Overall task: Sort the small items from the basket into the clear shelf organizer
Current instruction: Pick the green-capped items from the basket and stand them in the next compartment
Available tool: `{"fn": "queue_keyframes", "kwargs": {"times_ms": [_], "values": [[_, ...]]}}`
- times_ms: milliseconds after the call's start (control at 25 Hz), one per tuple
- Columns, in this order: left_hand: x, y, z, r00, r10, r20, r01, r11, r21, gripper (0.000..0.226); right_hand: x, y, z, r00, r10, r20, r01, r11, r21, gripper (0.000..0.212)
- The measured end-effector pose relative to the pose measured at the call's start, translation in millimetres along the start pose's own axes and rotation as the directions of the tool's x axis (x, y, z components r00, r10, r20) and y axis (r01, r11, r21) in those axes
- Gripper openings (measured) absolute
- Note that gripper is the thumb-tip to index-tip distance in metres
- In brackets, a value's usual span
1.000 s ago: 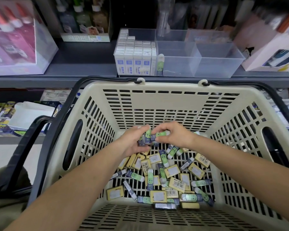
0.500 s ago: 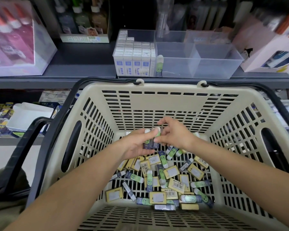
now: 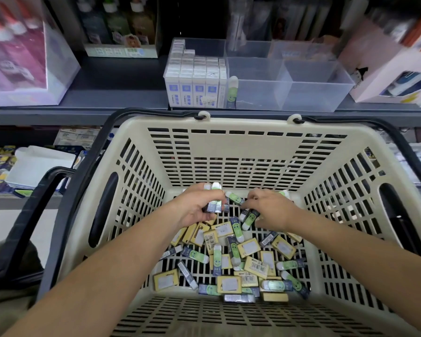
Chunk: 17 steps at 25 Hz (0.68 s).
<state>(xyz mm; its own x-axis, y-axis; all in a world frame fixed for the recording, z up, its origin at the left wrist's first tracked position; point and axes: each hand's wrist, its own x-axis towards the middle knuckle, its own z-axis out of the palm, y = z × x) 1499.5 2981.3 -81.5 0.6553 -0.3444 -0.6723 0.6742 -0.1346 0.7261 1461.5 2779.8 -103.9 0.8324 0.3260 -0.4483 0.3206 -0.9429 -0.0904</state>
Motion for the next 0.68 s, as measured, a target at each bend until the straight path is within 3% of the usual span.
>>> {"fn": "queue_keyframes", "kwargs": {"times_ms": [120,200,320,400,480,560,680], "values": [[-0.1,0.3,-0.7,1.000,-0.024,-0.020,0.024,1.000,-0.015,0.016,-0.1,-4.0,12.6,0.996,-0.050,-0.076,0.033,0.977,-0.212,0.051],[-0.9,1.1,-1.8,0.998,-0.051,-0.036,0.050,0.999,-0.012,0.021,0.0,-2.2,8.5,0.994,-0.039,-0.103,0.023,0.987,-0.157,0.045],[-0.4,3.0,-4.3,0.994,-0.058,-0.094,0.058,0.998,0.001,0.033,0.8,-3.0,-13.4,0.985,0.056,-0.161,-0.018,0.974,0.228,0.029],[-1.0,4.4,-4.3,0.994,-0.031,-0.100,0.030,1.000,-0.004,0.028,1.7,-9.9,-27.7,0.978,0.107,-0.180,0.010,0.834,0.551,0.014],[-4.9,7.2,-2.2,0.999,-0.013,-0.048,0.012,1.000,-0.026,0.022,0.7,-21.4,-41.9,0.979,0.123,-0.162,0.050,0.627,0.777,0.013],[-11.3,11.9,0.6,1.000,-0.001,0.026,0.001,1.000,-0.031,0.018,-1.2,-29.7,-52.9,0.980,0.126,-0.154,0.081,0.457,0.886,0.023],[-21.8,22.7,4.5,0.996,0.032,0.078,-0.027,0.998,-0.058,0.020,-9.7,-31.5,-68.8,0.980,0.136,-0.146,0.080,0.403,0.912,0.028]]}}
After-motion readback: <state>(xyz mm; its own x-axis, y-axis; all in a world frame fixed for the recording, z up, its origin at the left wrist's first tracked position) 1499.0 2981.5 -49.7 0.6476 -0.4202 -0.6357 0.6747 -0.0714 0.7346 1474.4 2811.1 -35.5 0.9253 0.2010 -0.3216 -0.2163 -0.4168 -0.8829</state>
